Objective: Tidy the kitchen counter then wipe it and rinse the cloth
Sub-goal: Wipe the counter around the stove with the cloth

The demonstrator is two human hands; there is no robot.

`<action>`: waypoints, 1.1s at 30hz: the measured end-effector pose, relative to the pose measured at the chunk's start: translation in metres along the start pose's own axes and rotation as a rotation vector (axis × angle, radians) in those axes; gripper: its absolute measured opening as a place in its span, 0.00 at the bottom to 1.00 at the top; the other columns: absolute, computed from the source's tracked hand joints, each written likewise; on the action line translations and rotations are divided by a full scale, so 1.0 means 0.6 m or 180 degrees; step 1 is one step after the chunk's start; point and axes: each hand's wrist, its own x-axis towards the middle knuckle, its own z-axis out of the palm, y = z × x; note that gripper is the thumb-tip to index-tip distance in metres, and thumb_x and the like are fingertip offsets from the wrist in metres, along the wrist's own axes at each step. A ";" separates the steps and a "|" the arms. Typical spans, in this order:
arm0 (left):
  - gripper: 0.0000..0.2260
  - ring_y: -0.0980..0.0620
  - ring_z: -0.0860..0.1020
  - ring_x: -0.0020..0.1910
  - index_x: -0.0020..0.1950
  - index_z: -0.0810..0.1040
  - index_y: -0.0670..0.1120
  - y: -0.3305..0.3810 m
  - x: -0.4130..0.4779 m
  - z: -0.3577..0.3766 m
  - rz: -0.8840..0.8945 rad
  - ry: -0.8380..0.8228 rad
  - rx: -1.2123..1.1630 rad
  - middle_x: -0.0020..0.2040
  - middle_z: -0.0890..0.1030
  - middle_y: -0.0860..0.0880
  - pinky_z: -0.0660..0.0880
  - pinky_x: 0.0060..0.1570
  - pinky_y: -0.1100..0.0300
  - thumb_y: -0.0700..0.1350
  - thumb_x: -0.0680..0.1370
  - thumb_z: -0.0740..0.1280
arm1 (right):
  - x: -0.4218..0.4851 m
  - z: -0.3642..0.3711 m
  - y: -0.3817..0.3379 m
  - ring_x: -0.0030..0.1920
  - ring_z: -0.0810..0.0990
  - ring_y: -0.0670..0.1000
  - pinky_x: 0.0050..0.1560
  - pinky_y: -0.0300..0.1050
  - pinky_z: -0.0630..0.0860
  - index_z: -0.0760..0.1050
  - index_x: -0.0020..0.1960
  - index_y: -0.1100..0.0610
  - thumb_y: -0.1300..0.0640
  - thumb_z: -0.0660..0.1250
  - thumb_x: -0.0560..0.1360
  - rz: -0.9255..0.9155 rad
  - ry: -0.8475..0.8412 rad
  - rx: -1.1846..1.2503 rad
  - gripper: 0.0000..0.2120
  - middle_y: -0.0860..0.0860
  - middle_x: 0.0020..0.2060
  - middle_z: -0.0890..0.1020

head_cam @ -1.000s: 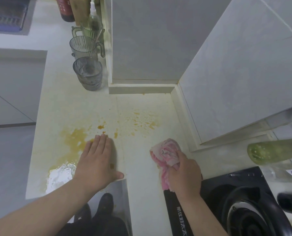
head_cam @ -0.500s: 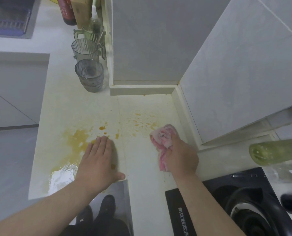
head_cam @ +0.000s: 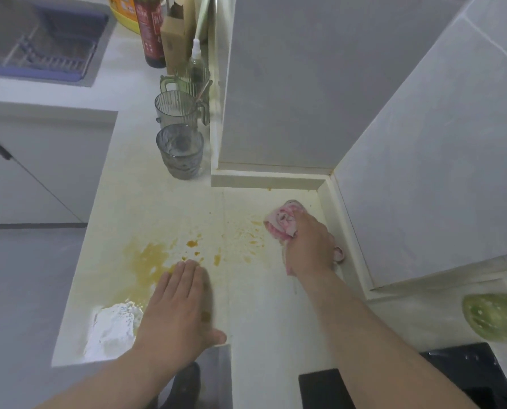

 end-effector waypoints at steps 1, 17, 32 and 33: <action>0.56 0.39 0.74 0.64 0.66 0.66 0.38 0.001 -0.002 -0.001 0.0010 0.0005 0.0006 0.65 0.76 0.38 0.52 0.68 0.51 0.73 0.49 0.68 | 0.013 -0.002 0.000 0.67 0.69 0.58 0.67 0.51 0.64 0.63 0.75 0.53 0.59 0.64 0.74 -0.0033 -0.0055 -0.0040 0.30 0.53 0.70 0.70; 0.55 0.43 0.66 0.67 0.63 0.75 0.35 0.005 0.007 0.003 0.0075 0.0055 0.0138 0.64 0.76 0.38 0.49 0.69 0.52 0.72 0.46 0.67 | 0.054 -0.002 0.003 0.63 0.74 0.54 0.62 0.54 0.71 0.65 0.70 0.41 0.41 0.64 0.73 -0.0638 -0.0518 0.0245 0.27 0.45 0.65 0.75; 0.59 0.45 0.65 0.67 0.66 0.65 0.37 0.000 0.023 0.025 0.0273 0.0330 -0.0180 0.64 0.76 0.38 0.50 0.69 0.50 0.72 0.44 0.66 | 0.107 -0.012 0.014 0.53 0.79 0.57 0.49 0.47 0.75 0.71 0.67 0.53 0.55 0.60 0.77 0.0323 0.0046 -0.0278 0.19 0.54 0.53 0.79; 0.59 0.45 0.66 0.66 0.65 0.65 0.37 0.000 0.023 0.025 0.0269 0.0329 -0.0192 0.63 0.77 0.38 0.51 0.69 0.50 0.72 0.44 0.66 | 0.109 -0.013 0.008 0.53 0.78 0.58 0.49 0.47 0.75 0.72 0.67 0.55 0.55 0.60 0.77 0.0351 0.0072 -0.0341 0.18 0.55 0.53 0.79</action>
